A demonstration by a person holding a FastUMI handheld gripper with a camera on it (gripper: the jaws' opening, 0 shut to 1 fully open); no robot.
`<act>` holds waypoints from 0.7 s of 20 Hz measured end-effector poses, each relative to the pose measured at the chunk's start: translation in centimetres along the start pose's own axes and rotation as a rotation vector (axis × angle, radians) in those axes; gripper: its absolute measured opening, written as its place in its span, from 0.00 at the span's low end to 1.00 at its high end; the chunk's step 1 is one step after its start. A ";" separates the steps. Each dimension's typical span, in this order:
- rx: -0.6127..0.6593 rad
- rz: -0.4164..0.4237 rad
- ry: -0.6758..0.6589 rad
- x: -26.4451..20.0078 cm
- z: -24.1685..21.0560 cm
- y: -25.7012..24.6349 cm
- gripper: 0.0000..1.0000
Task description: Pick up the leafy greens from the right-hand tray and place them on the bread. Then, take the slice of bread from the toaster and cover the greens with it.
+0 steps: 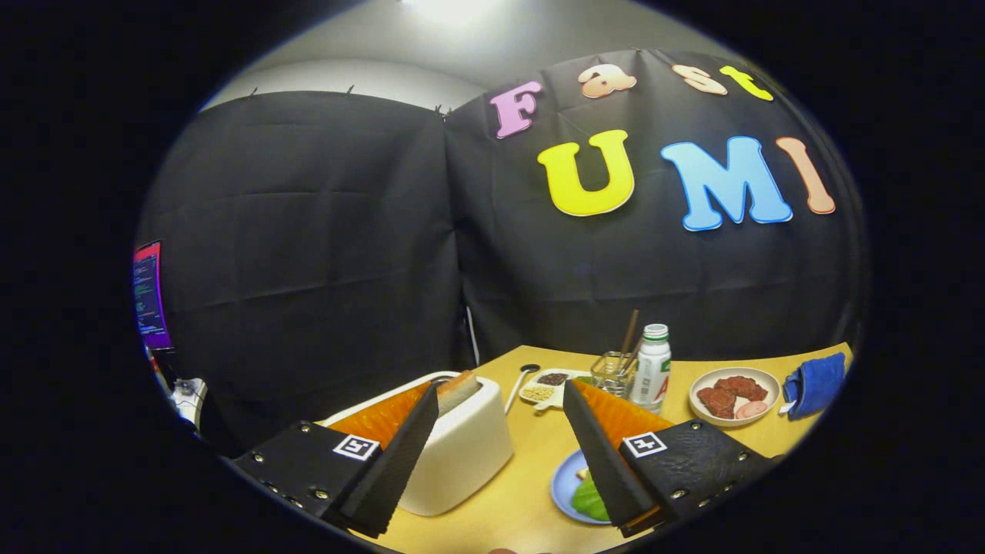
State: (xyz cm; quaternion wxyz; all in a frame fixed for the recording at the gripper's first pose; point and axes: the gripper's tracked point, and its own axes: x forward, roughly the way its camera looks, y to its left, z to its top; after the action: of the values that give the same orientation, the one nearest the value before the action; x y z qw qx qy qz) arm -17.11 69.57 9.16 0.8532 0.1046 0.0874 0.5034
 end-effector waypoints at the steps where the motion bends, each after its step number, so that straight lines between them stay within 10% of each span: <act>1: 0.007 0.020 0.000 0.4 0.0 1.3 0.99; 5: 0.023 0.054 0.054 2.4 -2.0 5.1 0.99; 9: -0.004 0.029 0.118 4.8 -4.7 6.1 0.79; 10: -0.006 0.020 0.137 5.1 -5.5 6.2 0.55; 14: -0.029 -0.008 0.157 6.1 -6.5 6.0 0.51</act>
State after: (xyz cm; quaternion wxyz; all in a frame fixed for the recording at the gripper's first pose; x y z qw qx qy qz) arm -20.94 78.33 4.25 0.8473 0.0519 0.1470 0.5077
